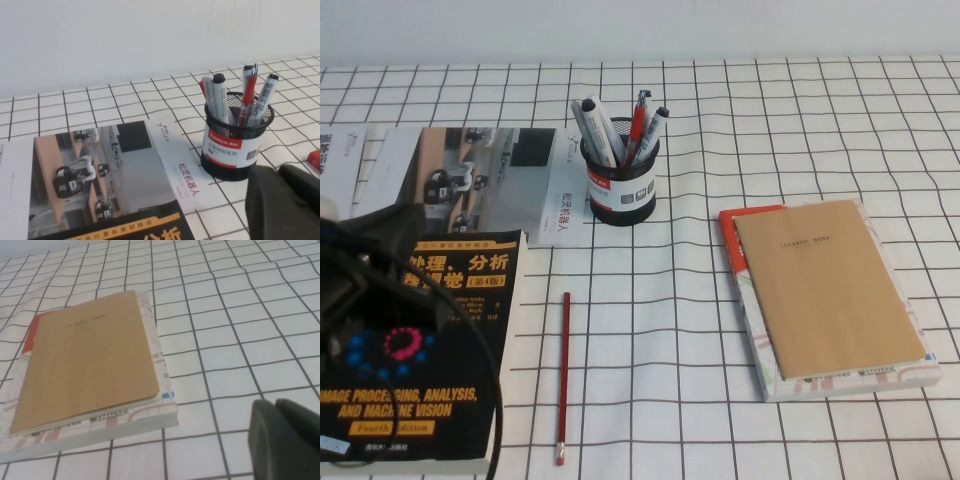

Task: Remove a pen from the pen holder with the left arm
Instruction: 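Take a marker out of the pen holder and lay it on the table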

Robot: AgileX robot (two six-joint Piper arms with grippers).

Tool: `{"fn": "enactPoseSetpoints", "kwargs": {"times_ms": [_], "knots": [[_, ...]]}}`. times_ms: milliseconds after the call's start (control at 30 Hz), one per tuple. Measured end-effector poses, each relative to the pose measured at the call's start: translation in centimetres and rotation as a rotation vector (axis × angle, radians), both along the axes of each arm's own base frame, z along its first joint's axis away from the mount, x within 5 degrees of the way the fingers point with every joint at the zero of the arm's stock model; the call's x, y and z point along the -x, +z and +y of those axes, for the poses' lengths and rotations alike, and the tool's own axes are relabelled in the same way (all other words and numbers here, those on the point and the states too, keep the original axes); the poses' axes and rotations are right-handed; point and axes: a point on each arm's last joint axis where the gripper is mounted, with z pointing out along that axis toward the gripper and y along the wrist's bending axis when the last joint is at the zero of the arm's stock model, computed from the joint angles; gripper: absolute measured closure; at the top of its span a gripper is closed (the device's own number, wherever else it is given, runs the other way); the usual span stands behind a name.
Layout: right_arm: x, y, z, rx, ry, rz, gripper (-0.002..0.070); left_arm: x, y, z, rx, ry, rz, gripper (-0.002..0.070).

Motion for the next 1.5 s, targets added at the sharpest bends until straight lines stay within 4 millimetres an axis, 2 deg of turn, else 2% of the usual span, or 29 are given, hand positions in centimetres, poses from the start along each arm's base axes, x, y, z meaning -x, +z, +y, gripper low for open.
{"fn": "enactPoseSetpoints", "kwargs": {"times_ms": [167, 267, 733, 867, 1000, 1300, 1500], "knots": [[0.0, 0.0, 0.0, 0.000, 0.000, 0.000, 0.0693, 2.3, 0.4, 0.8, -0.009, -0.002, 0.008, 0.0674], [0.0, 0.0, 0.0, 0.000, 0.000, 0.000, 0.0693, 2.9, 0.6, 1.1, -0.006, 0.000, 0.020, 0.0674], [0.0, 0.0, 0.0, 0.000, 0.000, 0.000, 0.0693, 2.4, -0.8, 1.0, -0.098, -0.008, 0.101, 0.0675], [0.0, 0.0, 0.0, 0.000, 0.000, 0.000, 0.0693, 2.8, -2.0, 1.2, -0.127, -0.009, 0.156, 0.0675], [0.0, 0.0, 0.0, 0.000, 0.000, 0.000, 0.0693, 4.3, -3.5, 1.8, -0.131, -0.008, 0.161, 0.0675], [0.0, 0.0, 0.0, 0.000, 0.000, 0.000, 0.0693, 9.0, -8.0, 4.3, 0.010, 0.095, -0.124, 0.0675], [0.0, 0.0, 0.0, 0.000, 0.000, 0.000, 0.0693, 10.2, -8.7, 5.5, 0.009, 0.196, -0.129, 0.0675]]}}
